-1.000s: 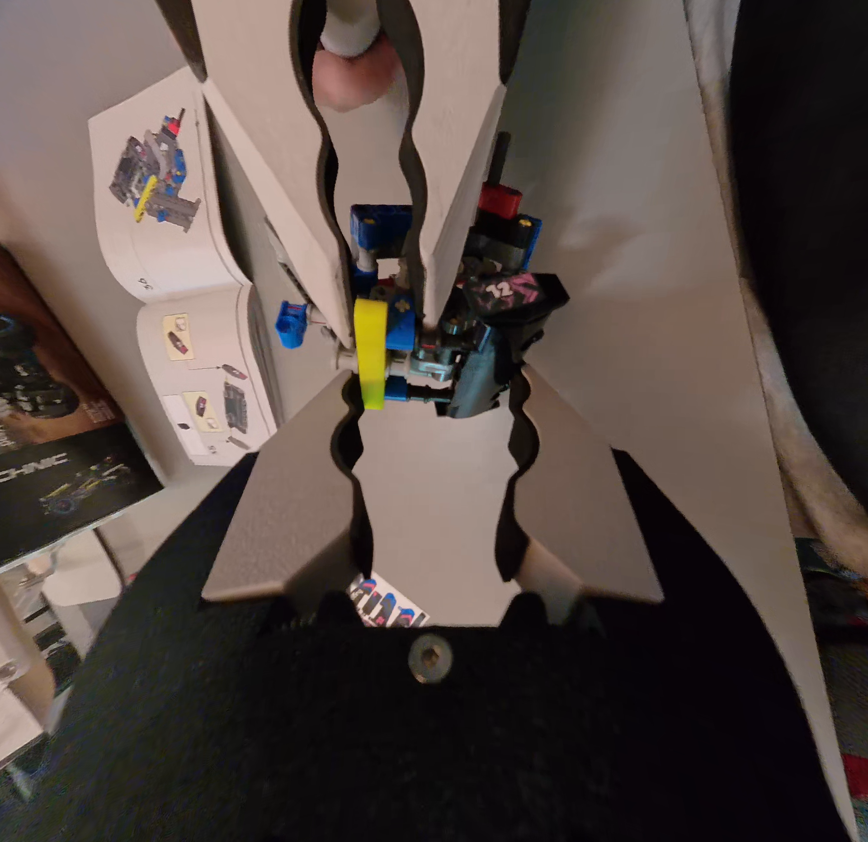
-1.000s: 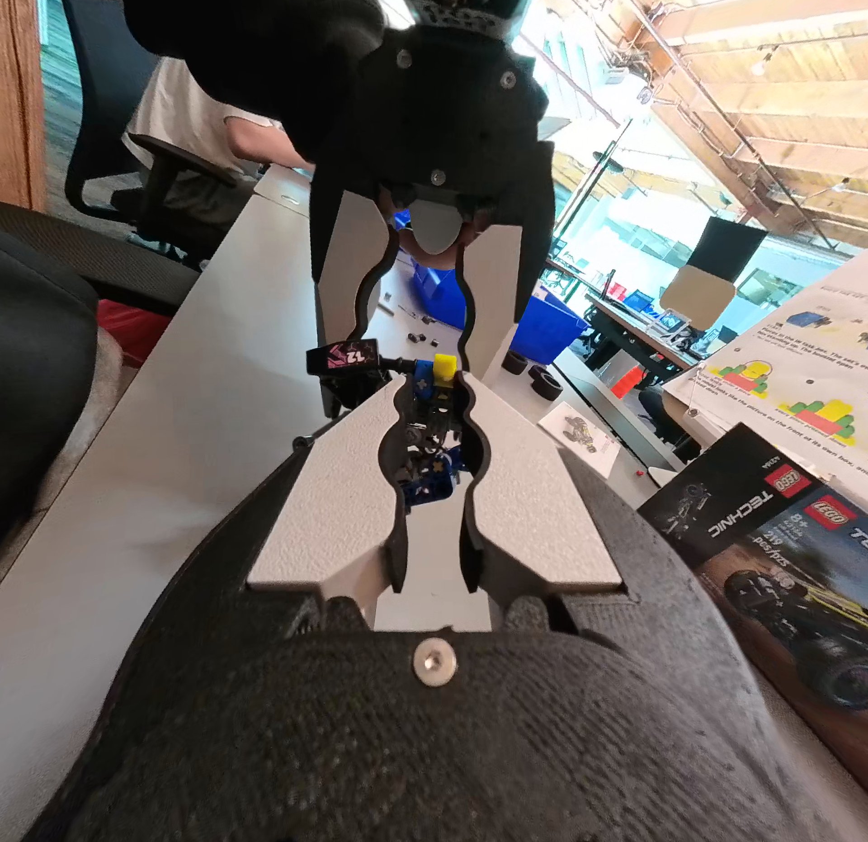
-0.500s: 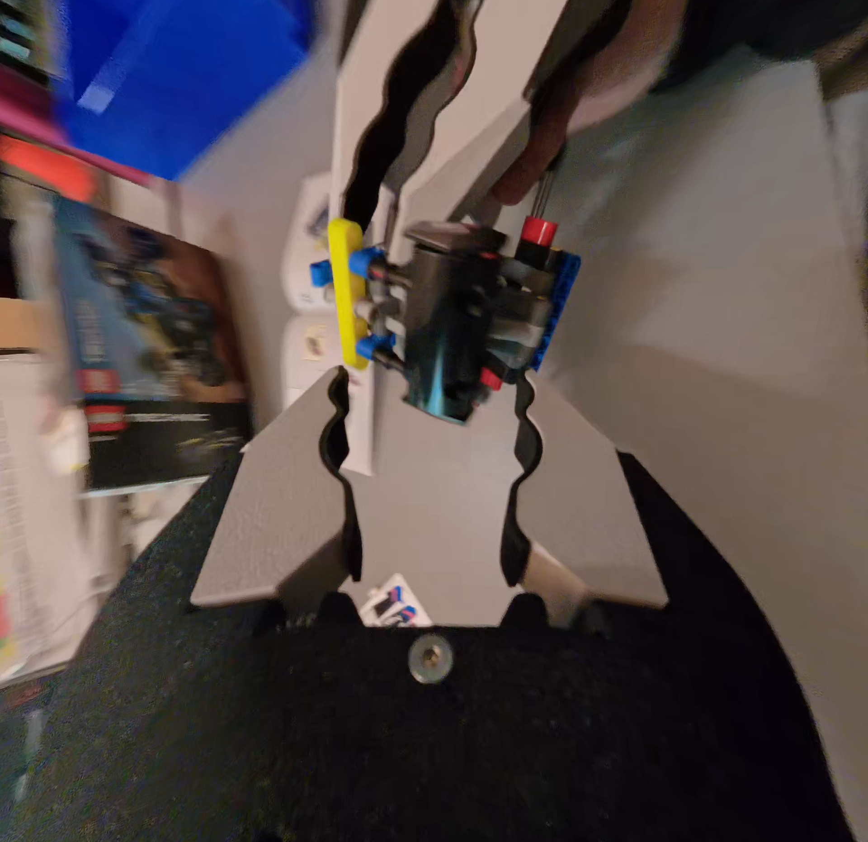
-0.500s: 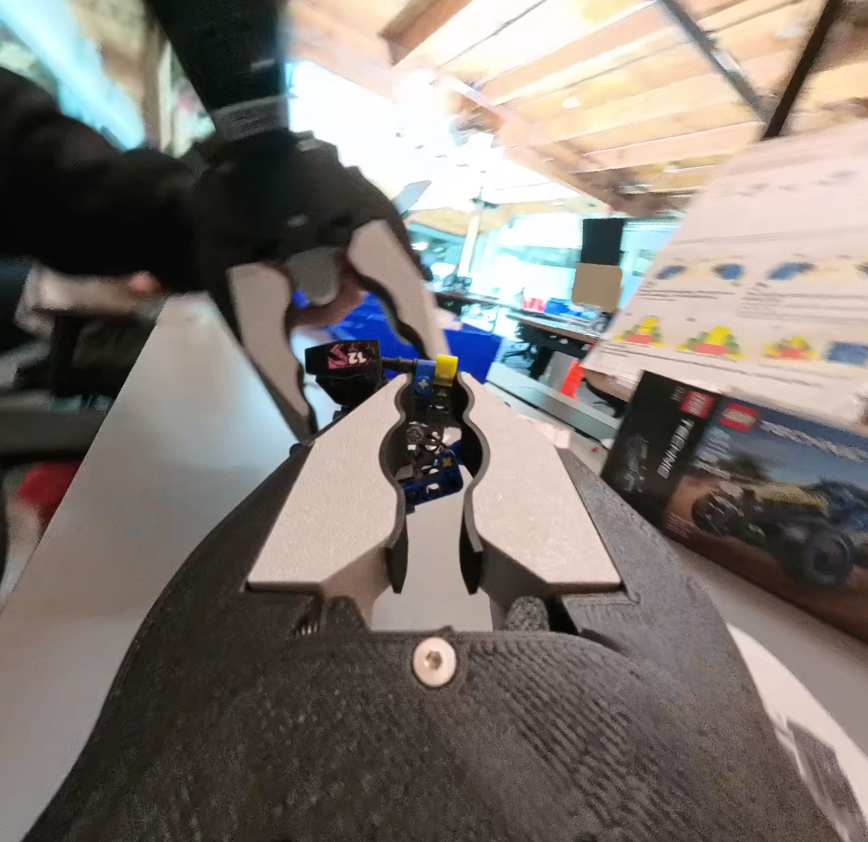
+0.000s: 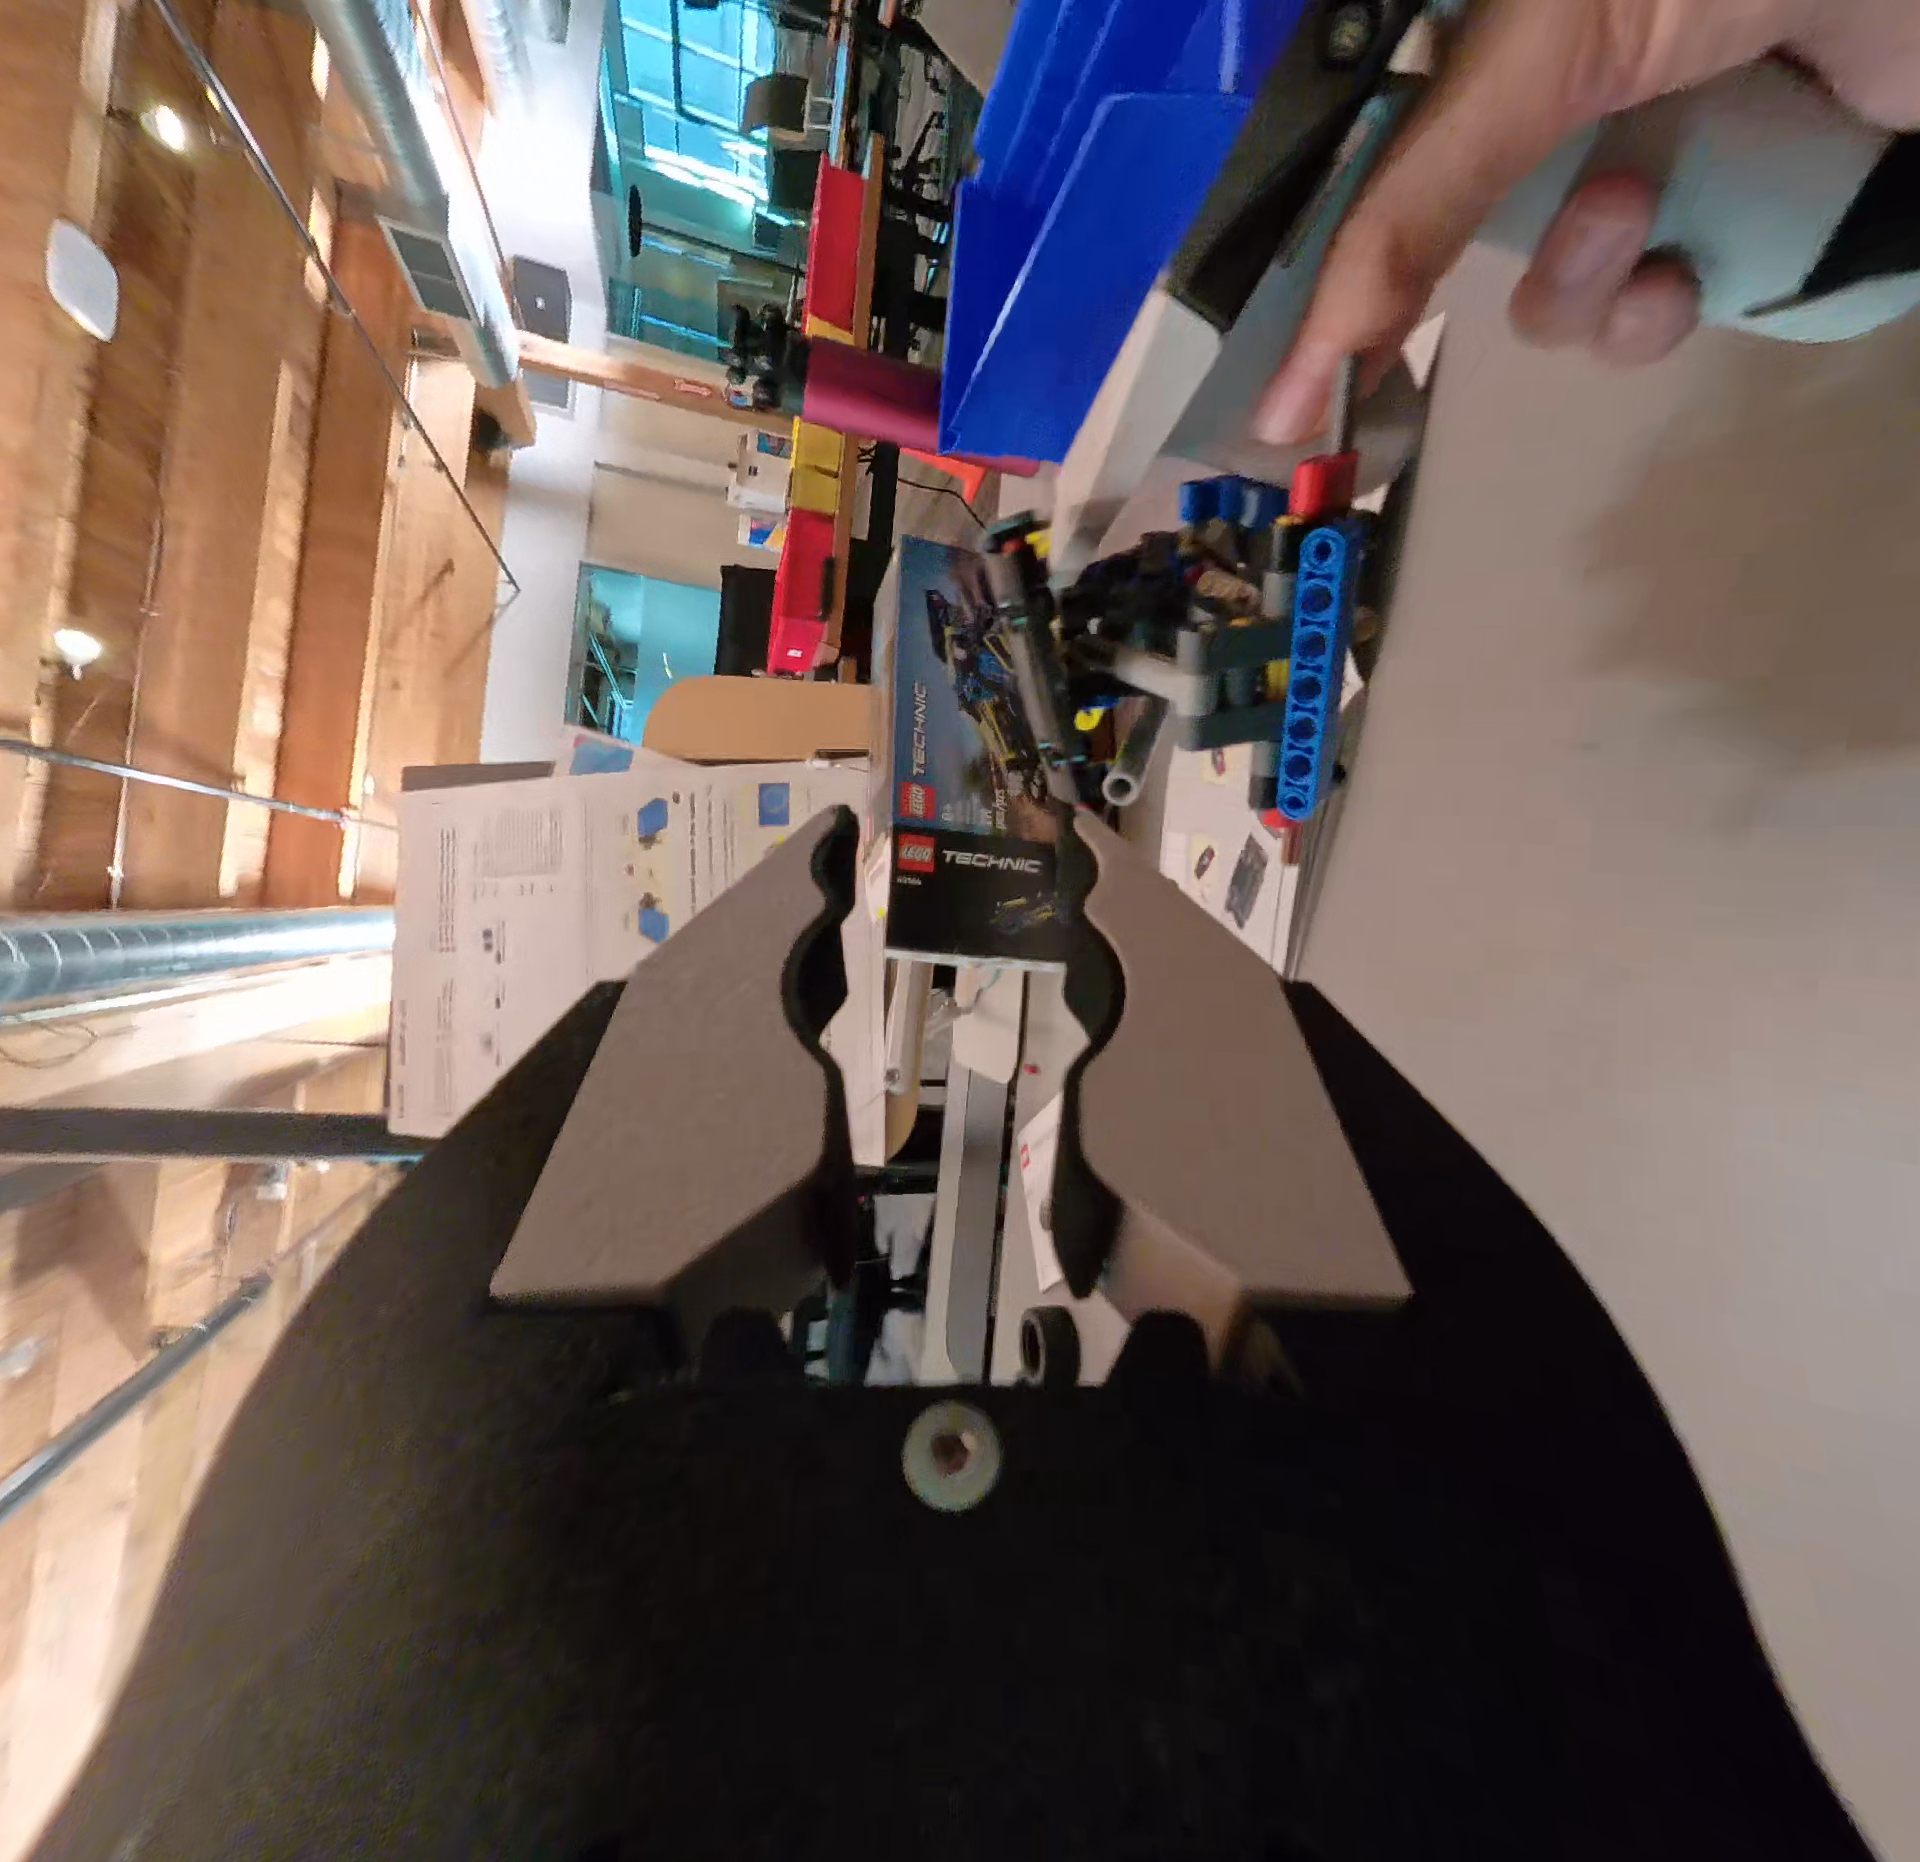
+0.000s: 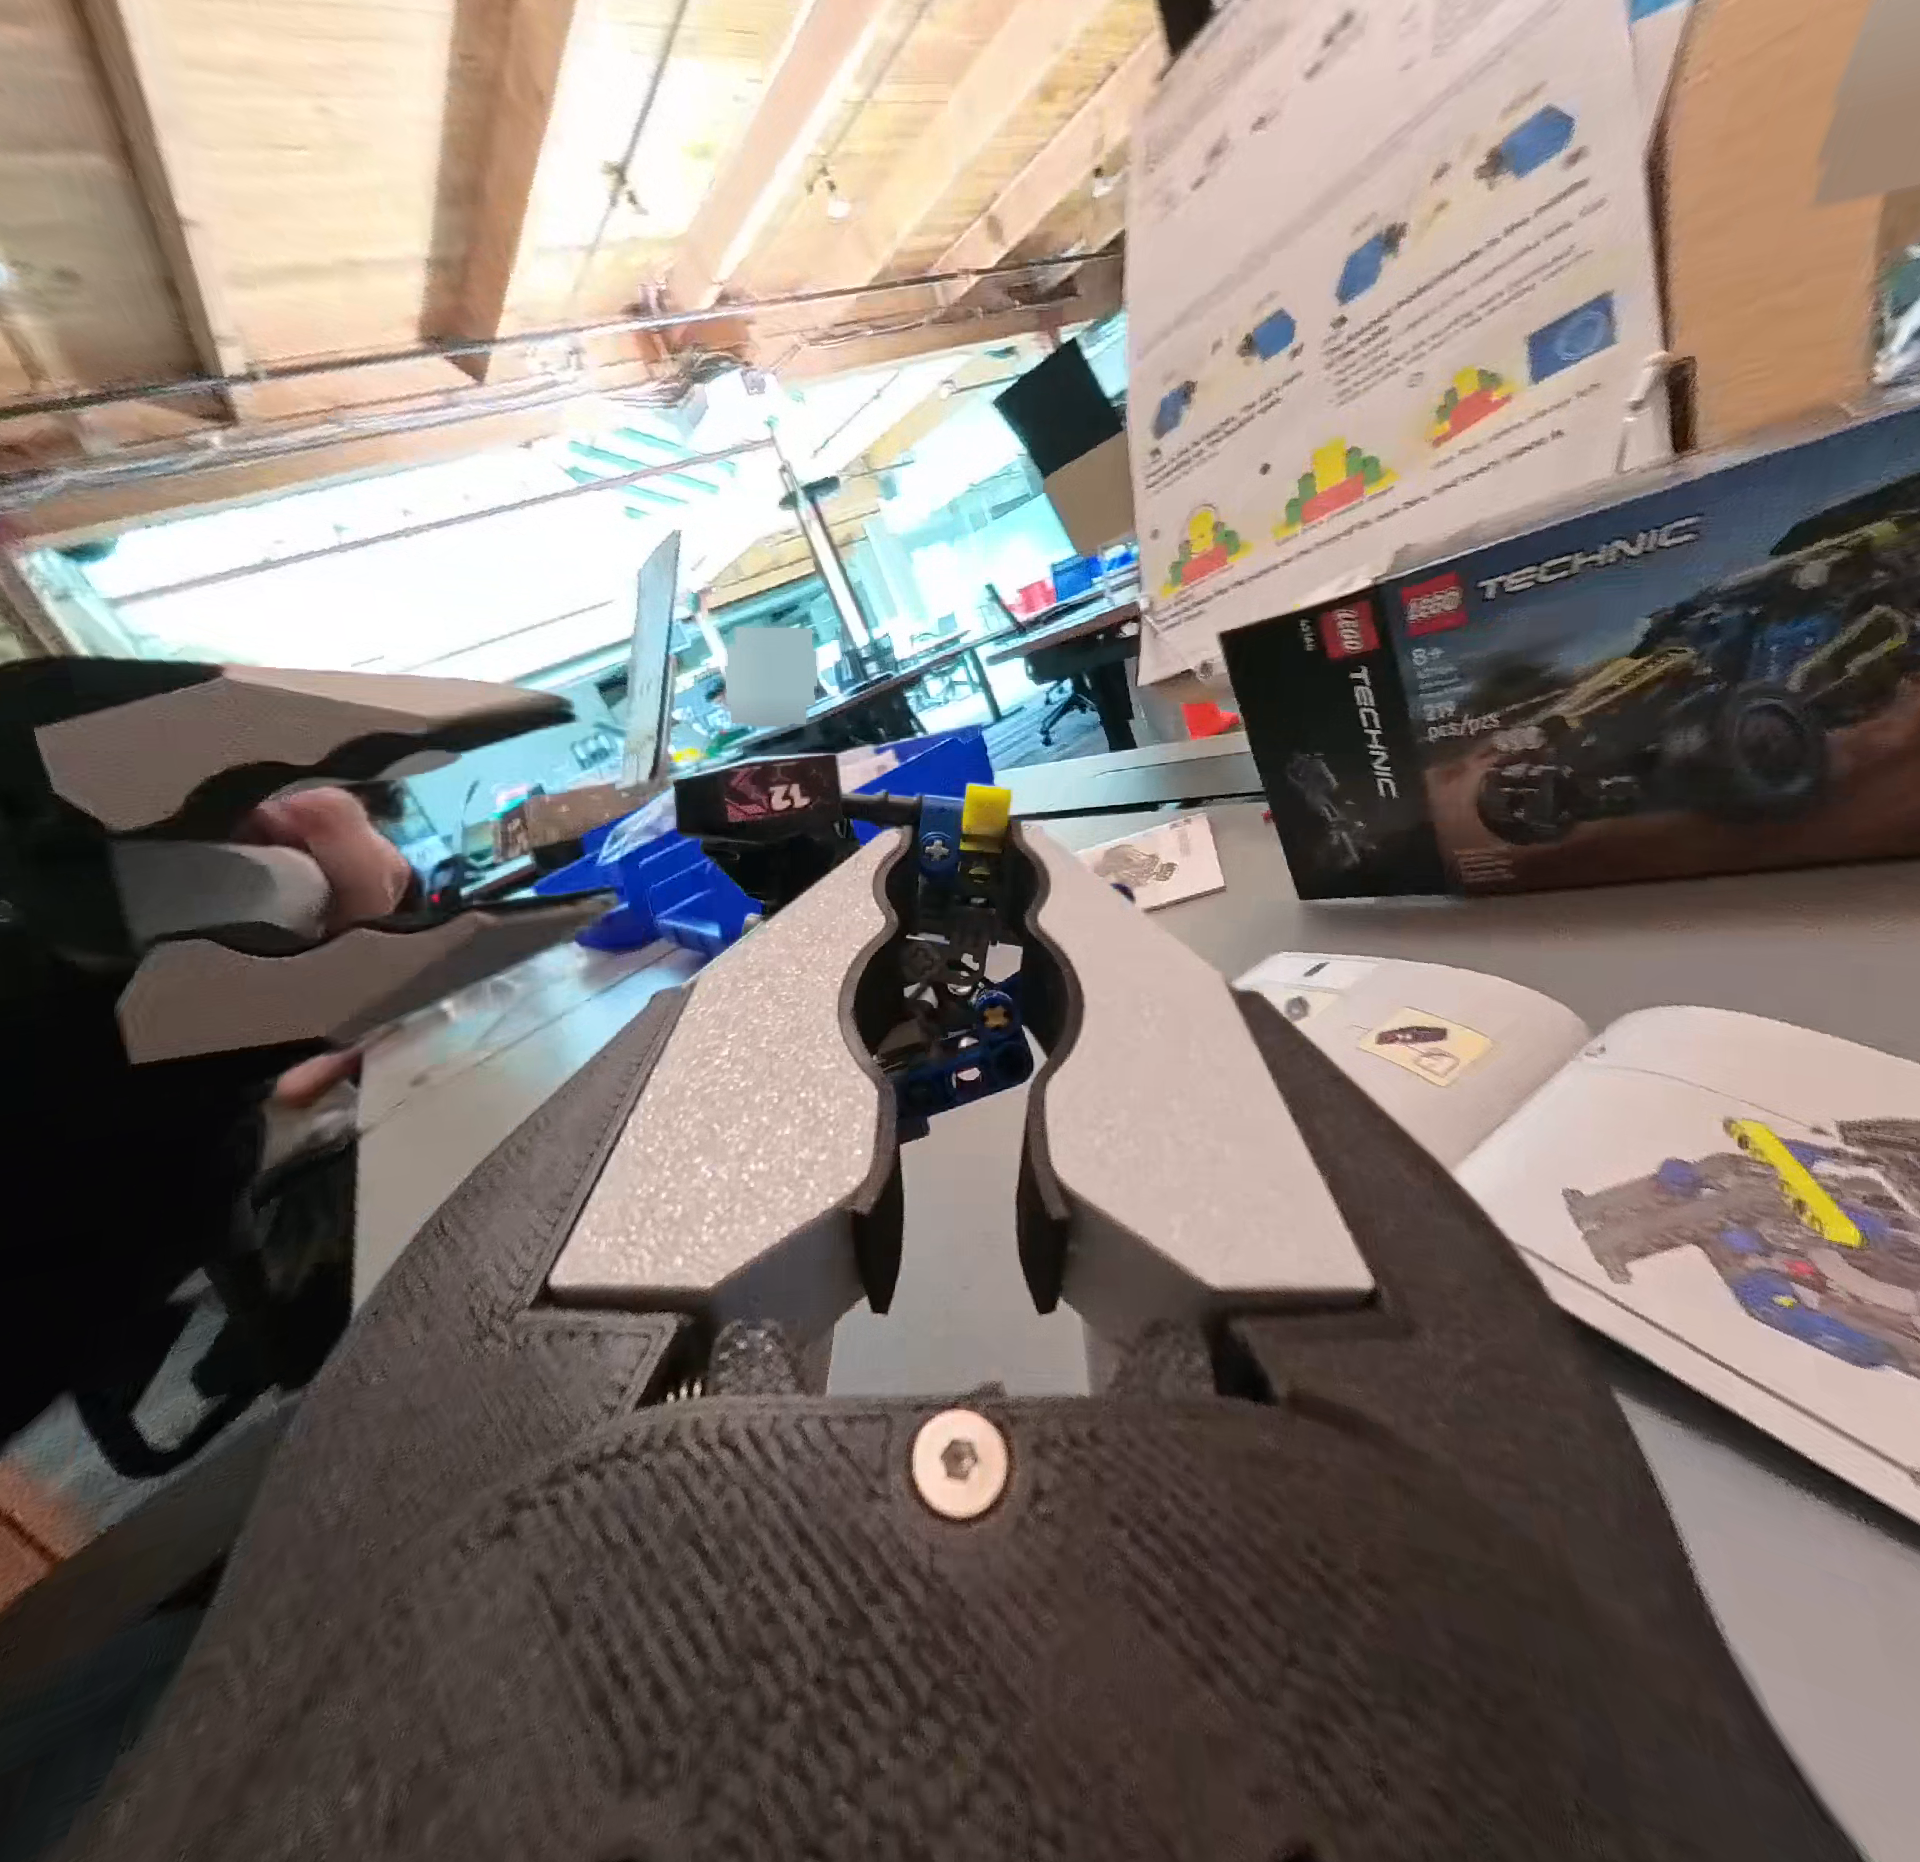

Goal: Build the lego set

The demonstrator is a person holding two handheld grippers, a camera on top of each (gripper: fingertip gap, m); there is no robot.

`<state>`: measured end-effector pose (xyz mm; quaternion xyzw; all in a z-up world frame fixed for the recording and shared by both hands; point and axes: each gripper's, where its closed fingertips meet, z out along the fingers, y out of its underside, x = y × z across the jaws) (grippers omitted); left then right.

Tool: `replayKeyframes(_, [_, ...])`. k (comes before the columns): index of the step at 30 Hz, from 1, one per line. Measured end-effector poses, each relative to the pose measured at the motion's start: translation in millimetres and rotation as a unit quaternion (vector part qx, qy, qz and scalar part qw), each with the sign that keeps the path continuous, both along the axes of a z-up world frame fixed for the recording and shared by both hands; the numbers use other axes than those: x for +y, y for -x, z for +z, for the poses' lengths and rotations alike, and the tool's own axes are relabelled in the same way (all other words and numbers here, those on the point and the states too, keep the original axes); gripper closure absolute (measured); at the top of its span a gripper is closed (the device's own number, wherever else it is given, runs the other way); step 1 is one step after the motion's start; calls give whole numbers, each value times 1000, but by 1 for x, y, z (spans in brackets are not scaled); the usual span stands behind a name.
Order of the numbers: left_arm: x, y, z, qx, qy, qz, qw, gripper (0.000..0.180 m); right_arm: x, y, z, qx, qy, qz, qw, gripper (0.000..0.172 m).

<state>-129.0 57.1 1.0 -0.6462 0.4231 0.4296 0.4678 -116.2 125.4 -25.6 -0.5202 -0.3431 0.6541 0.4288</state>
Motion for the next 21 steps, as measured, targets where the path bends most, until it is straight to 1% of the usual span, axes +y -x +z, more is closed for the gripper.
replayKeyframes(2, [-1, -5, 7, -38, 5, -9, 999, 147, -3, -1, 5, 3, 30, 10, 999, 159])
replayKeyframes(3, [1, -7, 8, -45, 6, -9, 999, 148, -6, 0, 6, 0, 40, 14, 999, 159])
replayKeyframes(6, [7, -14, 7, -25, 21, -7, 999, 148, -18, 0, 14, 2, 45, 21, 999, 159])
replayKeyframes(7, [9, -15, 6, -20, 25, 0, 999, 151, -22, 0, 19, 8, 48, 28, 998, 159])
replayKeyframes(10, [13, -14, 13, 1, 16, 9, 1000, 176, -28, -4, 29, 8, 57, 33, 998, 159])
replayKeyframes(12, [14, -17, 19, 0, 18, 7, 1000, 176, -27, -7, 33, 4, 73, 37, 997, 159])
replayKeyframes(14, [14, -18, 30, -12, 17, -1, 1000, 179, -30, -10, 39, 4, 65, 61, 996, 158])
replayKeyframes(15, [14, -18, 36, -28, 23, -5, 999, 179, -35, -14, 45, 14, 47, 88, 995, 152])
replayKeyframes(16, [13, -18, 39, -57, 46, -10, 997, 179, -40, -19, 49, 19, 26, 119, 992, 143])
replayKeyframes(17, [12, -19, 42, -92, 69, -18, 993, 180, -43, -25, 51, 14, 11, 147, 989, 137])
replayKeyframes(19, [10, -22, 51, -153, 98, -40, 983, 180, -43, -37, 54, 10, -7, 176, 984, 132])
replayKeyframes(21, [7, -27, 56, -197, 141, -62, 968, 179, -37, -49, 63, 35, -22, 176, 984, 132])
